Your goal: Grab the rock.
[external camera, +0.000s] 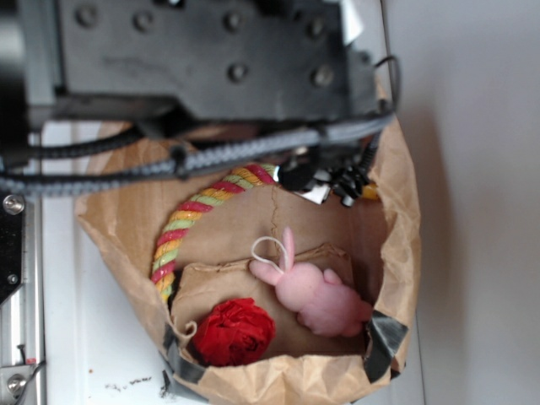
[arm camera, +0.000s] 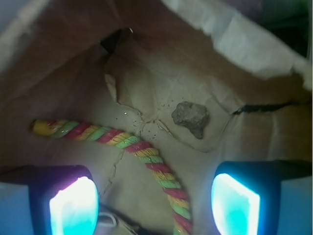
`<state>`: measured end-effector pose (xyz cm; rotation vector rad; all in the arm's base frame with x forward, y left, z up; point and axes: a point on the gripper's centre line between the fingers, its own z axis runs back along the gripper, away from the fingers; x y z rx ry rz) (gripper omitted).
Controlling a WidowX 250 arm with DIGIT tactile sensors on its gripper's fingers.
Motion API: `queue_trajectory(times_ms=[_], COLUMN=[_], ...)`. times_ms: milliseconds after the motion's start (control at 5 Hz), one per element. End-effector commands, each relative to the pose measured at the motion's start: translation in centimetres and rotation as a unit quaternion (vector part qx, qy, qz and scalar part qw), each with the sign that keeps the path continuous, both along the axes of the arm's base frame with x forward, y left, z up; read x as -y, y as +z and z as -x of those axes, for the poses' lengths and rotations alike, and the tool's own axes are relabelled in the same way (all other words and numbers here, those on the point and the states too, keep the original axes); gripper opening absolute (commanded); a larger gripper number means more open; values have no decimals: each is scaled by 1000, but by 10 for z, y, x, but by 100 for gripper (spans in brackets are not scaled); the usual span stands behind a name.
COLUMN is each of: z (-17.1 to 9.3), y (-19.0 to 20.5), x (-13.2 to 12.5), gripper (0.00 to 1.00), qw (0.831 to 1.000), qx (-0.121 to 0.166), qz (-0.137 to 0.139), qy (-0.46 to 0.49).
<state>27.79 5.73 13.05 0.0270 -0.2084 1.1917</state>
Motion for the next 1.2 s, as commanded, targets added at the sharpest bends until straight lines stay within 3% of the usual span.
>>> queue_trajectory(times_ms=[0, 600, 1000], z=[-4, -4, -2], y=[-7, -7, -48], x=[-11, -11, -24], gripper=[100, 100, 100], qw=[999, 999, 993], qx=[5, 5, -12], qz=[-17, -17, -42], qy=[36, 36, 108])
